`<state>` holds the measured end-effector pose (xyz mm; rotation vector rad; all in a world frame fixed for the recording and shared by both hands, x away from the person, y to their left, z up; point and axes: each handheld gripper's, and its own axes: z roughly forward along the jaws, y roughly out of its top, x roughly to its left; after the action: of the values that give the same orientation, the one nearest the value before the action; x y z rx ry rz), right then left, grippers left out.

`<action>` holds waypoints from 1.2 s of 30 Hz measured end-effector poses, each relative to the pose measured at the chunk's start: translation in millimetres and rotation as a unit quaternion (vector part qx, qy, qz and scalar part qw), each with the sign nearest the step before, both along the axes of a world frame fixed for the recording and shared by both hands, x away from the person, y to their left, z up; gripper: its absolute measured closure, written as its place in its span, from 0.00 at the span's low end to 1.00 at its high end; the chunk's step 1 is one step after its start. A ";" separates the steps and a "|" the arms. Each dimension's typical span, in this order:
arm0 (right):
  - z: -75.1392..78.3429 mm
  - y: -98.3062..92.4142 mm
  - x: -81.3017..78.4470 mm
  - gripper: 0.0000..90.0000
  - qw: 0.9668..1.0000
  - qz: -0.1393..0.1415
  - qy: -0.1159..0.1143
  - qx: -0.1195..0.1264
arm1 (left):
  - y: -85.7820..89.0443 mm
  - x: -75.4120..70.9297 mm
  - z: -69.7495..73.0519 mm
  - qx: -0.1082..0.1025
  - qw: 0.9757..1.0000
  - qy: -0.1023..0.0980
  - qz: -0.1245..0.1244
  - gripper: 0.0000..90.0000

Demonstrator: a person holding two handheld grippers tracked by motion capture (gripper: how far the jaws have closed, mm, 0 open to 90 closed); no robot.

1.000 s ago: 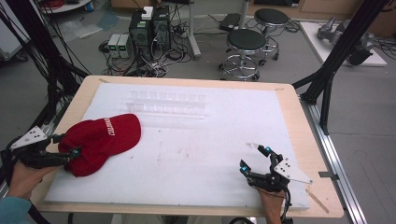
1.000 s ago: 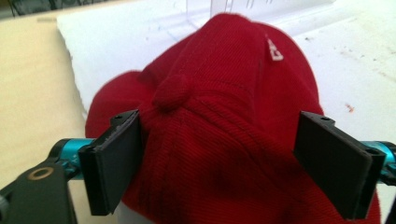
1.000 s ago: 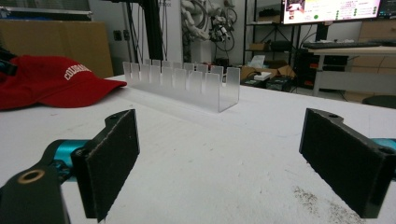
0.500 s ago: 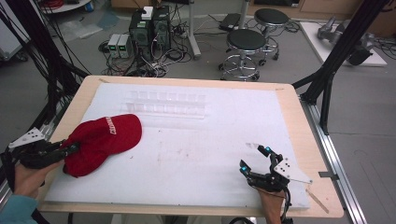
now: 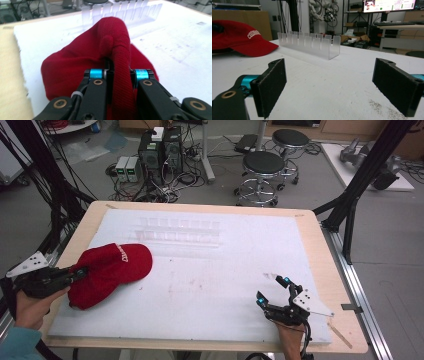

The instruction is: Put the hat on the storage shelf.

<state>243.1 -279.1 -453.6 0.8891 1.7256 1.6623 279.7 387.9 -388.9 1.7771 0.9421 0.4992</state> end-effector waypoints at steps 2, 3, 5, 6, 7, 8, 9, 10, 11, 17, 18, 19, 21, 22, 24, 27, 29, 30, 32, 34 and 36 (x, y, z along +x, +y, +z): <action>0.3 0.7 0.0 0.12 1.000 0.001 0.004 -0.002 | -5.0 -0.3 6.5 0.002 1.000 -0.008 -0.011 0.95; 0.5 1.1 0.8 0.12 1.000 0.002 0.003 -0.007 | -7.4 -0.2 9.4 0.003 1.000 -0.010 -0.017 0.95; 0.9 2.4 1.2 0.12 1.000 0.002 0.009 -0.011 | -12.4 -0.4 15.4 0.007 0.999 -0.017 -0.028 0.95; 1.1 2.8 1.5 0.12 1.000 0.001 0.011 -0.013 | -15.0 -0.5 18.3 0.009 0.999 -0.020 -0.031 0.95; 1.2 3.0 1.7 0.12 1.000 0.001 0.013 -0.013 | -20.2 -0.2 23.1 0.008 0.999 -0.025 -0.038 0.95; 1.5 3.0 2.6 0.12 1.000 0.000 0.016 -0.014 | -21.6 -0.1 24.5 0.008 0.999 -0.026 -0.041 0.95; 1.7 3.3 2.9 0.12 1.000 0.000 0.020 -0.014 | -24.0 0.0 26.4 0.006 0.999 -0.027 -0.045 0.95; 2.1 3.7 3.7 0.12 1.000 0.001 0.023 -0.018 | -27.7 0.3 28.8 0.003 0.998 -0.029 -0.051 0.95; 2.1 3.7 3.7 0.12 1.000 0.001 0.023 -0.018 | -31.7 0.4 31.2 0.004 0.998 -0.032 -0.056 0.95; 3.7 8.7 5.6 0.12 0.999 0.016 0.031 -0.034 | -57.2 3.1 41.6 0.005 0.994 -0.042 -0.097 0.95; 5.2 10.3 6.1 0.12 0.999 0.023 0.030 -0.029 | -61.4 3.4 43.4 0.004 0.994 -0.045 -0.105 0.95; 5.2 10.3 6.1 0.12 0.999 0.023 0.030 -0.029 | -65.4 3.6 45.5 0.003 0.993 -0.047 -0.111 0.95; 7.2 12.5 6.4 0.12 0.999 0.028 0.031 -0.029 | -73.6 3.9 49.7 -0.005 0.991 -0.050 -0.126 0.95; 8.2 13.6 6.5 0.12 0.999 0.031 0.031 -0.028 | -78.9 4.0 52.8 -0.005 0.990 -0.054 -0.134 0.95; 11.9 17.8 6.6 0.12 0.998 0.042 0.033 -0.024 | -87.3 4.5 57.6 -0.006 0.988 -0.058 -0.144 0.95; 14.8 20.4 7.2 0.12 0.998 0.050 0.030 -0.023 | -98.7 5.8 63.6 -0.013 0.986 -0.060 -0.156 0.95; 20.3 24.8 7.2 0.12 0.997 0.060 0.029 -0.025 | -107.5 6.9 67.8 -0.012 0.985 -0.060 -0.162 0.95; 22.5 26.3 8.0 0.12 0.997 0.063 0.024 -0.028 | -111.8 7.7 69.9 -0.011 0.985 -0.060 -0.164 0.95; 28.8 30.8 8.5 0.12 0.997 0.070 0.024 -0.028 | -120.8 9.9 74.4 -0.016 0.984 -0.060 -0.167 0.95; 35.2 34.4 10.2 0.12 0.996 0.078 0.021 -0.025 | -127.7 11.1 78.5 -0.022 0.983 -0.063 -0.172 0.95; 44.1 40.9 13.3 0.12 0.995 0.091 0.021 -0.022 | -137.1 13.3 84.4 -0.026 0.981 -0.067 -0.178 0.95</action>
<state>256.4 -238.2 -409.5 0.7713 1.9136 1.7229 293.1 250.7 -304.5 1.7904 0.5222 0.3549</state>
